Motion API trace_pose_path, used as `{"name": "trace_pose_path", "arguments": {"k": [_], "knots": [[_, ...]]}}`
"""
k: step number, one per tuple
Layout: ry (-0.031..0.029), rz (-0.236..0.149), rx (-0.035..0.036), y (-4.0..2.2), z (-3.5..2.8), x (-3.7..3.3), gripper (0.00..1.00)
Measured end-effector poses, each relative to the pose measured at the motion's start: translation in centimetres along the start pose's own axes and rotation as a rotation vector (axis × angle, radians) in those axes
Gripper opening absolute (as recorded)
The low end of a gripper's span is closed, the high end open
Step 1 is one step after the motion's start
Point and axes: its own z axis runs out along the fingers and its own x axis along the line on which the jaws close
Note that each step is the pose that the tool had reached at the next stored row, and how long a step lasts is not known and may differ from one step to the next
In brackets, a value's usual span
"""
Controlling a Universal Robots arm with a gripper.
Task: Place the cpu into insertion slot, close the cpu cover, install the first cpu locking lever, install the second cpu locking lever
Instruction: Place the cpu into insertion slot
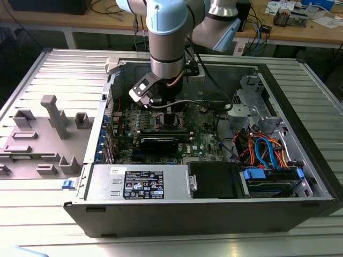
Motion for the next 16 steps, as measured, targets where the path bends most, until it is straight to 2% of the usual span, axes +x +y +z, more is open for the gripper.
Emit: {"name": "trace_pose_path", "arguments": {"k": [2, 6, 16], "knots": [[-0.0002, 0.003, -0.0001, 0.02, -0.22, 0.01, 0.54], [-0.0020, 0.025, -0.0006, 0.02, -0.27, 0.00, 0.54], [-0.0020, 0.026, -0.0008, 0.04, -0.40, 0.01, 0.54]]}}
